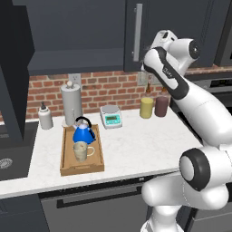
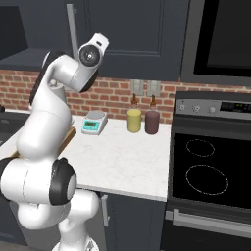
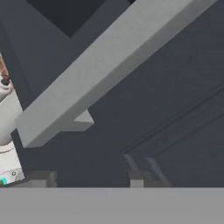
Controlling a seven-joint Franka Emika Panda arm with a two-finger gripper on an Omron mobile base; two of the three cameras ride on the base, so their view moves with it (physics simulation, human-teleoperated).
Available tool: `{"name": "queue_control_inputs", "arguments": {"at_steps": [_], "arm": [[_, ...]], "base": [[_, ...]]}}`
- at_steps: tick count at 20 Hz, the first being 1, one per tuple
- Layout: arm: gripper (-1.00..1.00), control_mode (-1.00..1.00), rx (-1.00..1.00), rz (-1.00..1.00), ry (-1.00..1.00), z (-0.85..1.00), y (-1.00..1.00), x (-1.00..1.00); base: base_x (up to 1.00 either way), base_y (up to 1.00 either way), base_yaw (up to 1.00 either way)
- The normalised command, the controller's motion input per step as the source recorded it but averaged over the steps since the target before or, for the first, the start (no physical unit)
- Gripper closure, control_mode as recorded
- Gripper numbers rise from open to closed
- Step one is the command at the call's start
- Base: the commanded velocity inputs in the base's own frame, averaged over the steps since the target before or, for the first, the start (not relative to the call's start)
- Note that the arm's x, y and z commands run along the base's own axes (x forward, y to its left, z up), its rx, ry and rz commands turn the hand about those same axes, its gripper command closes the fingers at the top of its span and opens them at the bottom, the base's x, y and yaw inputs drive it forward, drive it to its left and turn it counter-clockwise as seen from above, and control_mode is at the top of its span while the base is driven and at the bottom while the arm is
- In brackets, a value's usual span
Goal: Pick the kettle from the counter and place it on the tray. Then pick the mug from the cabinet and place it on the tray. Then close the cabinet doors.
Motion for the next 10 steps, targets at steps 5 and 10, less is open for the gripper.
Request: {"name": "queue_control_inputs", "arguments": {"at_steps": [5,10], "arm": [[-1.00,-1.00,-0.05,-0.07,0.11,-0.60,-0.35,0.32],[-1.00,-1.00,-0.02,-0.03,0.11,-0.87,-0.39,0.25]], "base": [[0.00,0.00,0.00],[0.00,0.00,0.00]]}}
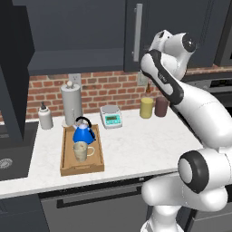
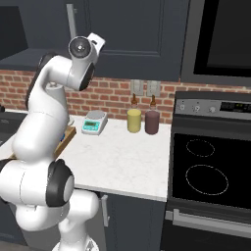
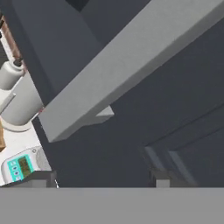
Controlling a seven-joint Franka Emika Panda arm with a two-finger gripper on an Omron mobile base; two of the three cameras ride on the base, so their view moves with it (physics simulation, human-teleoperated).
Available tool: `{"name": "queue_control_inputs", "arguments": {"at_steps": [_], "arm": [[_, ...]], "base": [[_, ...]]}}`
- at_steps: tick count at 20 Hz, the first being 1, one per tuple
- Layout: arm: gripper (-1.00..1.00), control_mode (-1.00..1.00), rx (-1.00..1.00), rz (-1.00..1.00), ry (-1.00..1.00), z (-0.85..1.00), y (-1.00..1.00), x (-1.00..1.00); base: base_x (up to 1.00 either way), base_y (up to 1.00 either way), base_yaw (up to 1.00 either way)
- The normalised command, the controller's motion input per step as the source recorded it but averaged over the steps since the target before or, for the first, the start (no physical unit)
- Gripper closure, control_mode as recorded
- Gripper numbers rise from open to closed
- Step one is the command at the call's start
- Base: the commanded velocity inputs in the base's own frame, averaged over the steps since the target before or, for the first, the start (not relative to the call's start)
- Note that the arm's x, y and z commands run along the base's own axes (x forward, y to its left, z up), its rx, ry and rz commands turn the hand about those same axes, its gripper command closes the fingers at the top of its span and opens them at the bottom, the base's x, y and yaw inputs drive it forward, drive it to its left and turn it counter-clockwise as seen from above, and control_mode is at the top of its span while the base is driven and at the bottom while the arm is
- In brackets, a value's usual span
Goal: Pick the kettle from the counter and place it on the tray. Then pick the mug from the cabinet and place it on the tray. Then close the cabinet doors.
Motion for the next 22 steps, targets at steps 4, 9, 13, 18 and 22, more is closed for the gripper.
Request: {"name": "queue_control_inputs", "arguments": {"at_steps": [4,9,13,18,22], "arm": [[-1.00,-1.00,-0.02,0.00,0.18,-1.00,-0.38,0.27],[-1.00,-1.00,-0.04,0.00,0.22,-1.00,-0.35,0.31],[-1.00,-1.00,-0.04,0.00,0.20,-1.00,-0.39,0.18],[-1.00,-1.00,-0.03,0.00,0.10,-0.95,-0.43,-0.22],[-1.00,-1.00,0.05,0.00,-0.21,-0.30,-0.47,-0.99]], "base": [[0.00,0.00,0.00],[0.00,0.00,0.00],[0.00,0.00,0.00],[0.00,0.00,0.00],[0.00,0.00,0.00]]}}
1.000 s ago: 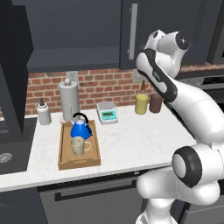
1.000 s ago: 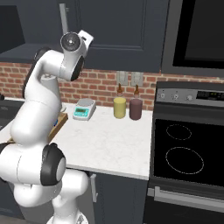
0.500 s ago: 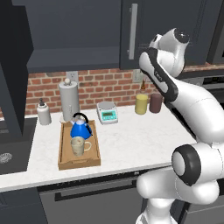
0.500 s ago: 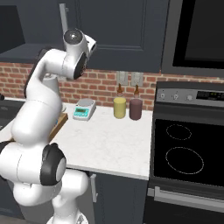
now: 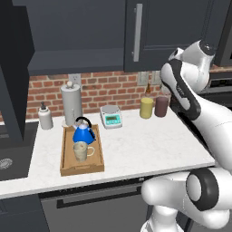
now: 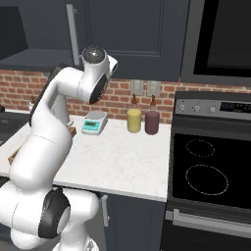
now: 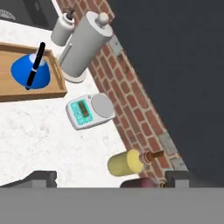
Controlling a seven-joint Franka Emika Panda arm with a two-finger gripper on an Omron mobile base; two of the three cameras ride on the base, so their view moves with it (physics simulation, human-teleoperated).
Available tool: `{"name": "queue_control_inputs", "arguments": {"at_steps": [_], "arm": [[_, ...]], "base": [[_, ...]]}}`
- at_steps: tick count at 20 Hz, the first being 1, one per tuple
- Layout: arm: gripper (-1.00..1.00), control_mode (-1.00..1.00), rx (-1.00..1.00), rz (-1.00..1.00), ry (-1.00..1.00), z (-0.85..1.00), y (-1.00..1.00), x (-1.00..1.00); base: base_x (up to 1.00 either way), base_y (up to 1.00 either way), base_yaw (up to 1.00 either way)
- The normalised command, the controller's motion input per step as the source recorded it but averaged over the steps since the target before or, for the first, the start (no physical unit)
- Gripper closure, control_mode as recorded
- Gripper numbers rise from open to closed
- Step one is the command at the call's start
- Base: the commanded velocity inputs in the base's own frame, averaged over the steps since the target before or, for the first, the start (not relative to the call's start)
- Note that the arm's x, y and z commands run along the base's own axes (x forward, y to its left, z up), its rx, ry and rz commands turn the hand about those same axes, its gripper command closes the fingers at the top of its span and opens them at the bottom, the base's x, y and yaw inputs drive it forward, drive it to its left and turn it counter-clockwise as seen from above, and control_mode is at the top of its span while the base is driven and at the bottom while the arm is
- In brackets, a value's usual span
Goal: Pick the kettle from the counter and place it on the tray. Then pick the mug from the cabinet and place it on the tray. Then close the cabinet doors.
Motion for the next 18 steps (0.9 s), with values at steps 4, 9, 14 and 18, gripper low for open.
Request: {"name": "queue_control_inputs", "arguments": {"at_steps": [4,9,14,18], "arm": [[-1.00,-1.00,0.04,0.00,-0.35,0.07,-0.18,-1.00],[-1.00,-1.00,0.00,0.00,-0.23,0.07,0.06,-0.96],[-1.00,-1.00,-0.11,0.00,-0.01,-0.21,0.40,-0.37],[-1.00,-1.00,-0.09,0.03,0.00,-0.25,0.18,-0.13]], "base": [[0.00,0.00,0.00],[0.00,0.00,0.00],[0.00,0.00,0.00],[0.00,0.00,0.00]]}}
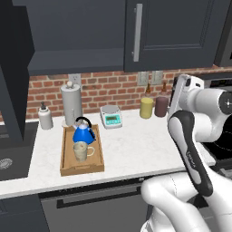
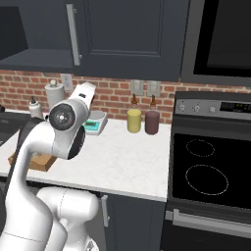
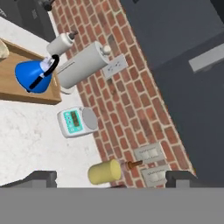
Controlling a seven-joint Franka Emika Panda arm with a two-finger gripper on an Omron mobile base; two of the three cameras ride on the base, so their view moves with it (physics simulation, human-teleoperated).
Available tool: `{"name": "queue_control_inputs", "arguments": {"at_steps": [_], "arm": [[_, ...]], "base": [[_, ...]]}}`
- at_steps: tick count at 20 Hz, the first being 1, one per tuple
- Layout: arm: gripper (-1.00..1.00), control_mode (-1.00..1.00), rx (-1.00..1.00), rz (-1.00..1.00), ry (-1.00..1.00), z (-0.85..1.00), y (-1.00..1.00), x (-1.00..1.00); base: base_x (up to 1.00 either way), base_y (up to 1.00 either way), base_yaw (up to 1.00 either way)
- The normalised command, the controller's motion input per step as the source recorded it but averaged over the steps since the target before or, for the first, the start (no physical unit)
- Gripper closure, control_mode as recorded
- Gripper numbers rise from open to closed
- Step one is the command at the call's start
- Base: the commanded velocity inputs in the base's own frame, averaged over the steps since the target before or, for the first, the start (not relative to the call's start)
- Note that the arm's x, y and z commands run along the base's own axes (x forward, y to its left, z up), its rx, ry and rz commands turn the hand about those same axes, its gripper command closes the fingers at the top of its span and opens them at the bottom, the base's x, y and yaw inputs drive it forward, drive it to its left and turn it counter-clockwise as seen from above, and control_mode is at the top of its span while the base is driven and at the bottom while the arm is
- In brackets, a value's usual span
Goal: Pick the kettle from the counter and place it on the tray. Then pick the mug from the cabinet and place it on the tray. Then close the cabinet doors.
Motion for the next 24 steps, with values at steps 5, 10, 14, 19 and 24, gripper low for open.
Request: {"name": "queue_control_inputs", "arguments": {"at_steps": [5,10,14,19,24], "arm": [[-1.00,-1.00,-0.05,0.00,0.02,-0.08,0.07,0.00],[-1.00,-1.00,0.00,0.00,0.00,-0.01,0.00,0.00],[-1.00,-1.00,-0.01,0.00,0.00,0.00,0.05,-0.12],[-1.00,-1.00,-0.04,0.00,0.00,-0.01,0.17,-0.28],[-1.00,-1.00,-0.06,0.03,-0.02,-0.09,0.15,-0.35]], "base": [[0.00,0.00,0.00],[0.00,0.00,0.00],[0.00,0.00,0.00],[0.00,0.00,0.00],[0.00,0.00,0.00]]}}
